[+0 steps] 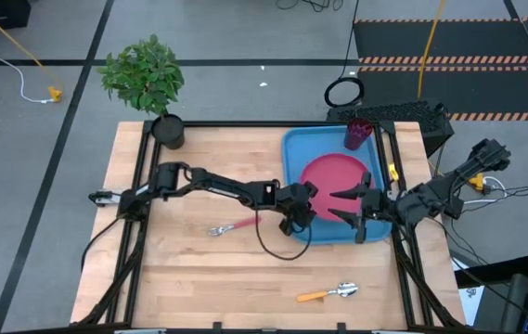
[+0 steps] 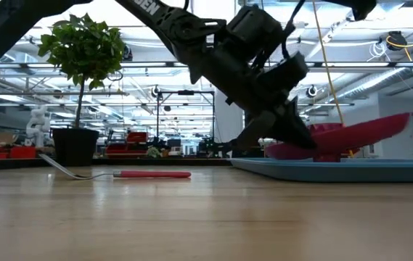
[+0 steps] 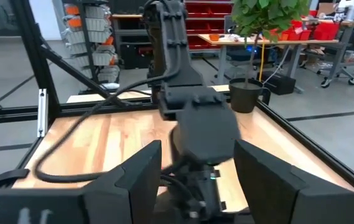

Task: Pick and place plate/cup/fork/spoon on tray
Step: Put the pink plate on the blue tray

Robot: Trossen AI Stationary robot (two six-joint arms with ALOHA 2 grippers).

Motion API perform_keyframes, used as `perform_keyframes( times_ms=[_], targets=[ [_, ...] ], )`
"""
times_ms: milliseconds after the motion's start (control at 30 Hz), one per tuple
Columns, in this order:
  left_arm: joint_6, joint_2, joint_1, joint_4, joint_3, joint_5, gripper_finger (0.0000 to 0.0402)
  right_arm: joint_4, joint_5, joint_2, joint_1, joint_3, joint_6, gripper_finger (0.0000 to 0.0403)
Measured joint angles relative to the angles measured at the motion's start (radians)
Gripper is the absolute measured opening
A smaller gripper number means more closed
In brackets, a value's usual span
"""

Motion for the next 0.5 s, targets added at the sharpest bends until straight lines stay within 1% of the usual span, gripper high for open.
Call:
perform_keyframes(
  times_ms=[167,367,500],
  targets=[
    [-0.021,0.0,0.027,-0.017,-0.001,0.001,0.0008,0.0,0.0,0.0,0.013,0.0,0.0,0.0194],
    [-0.051,0.0,0.037,-0.018,-0.002,0.004,0.0038,0.001,0.0,0.0,0.013,0.0,0.001,0.0194],
    [-0.051,0.0,0.041,-0.02,-0.002,0.004,0.0044,0.001,0.0,0.0,0.013,0.0,-0.001,0.0194]
  ],
)
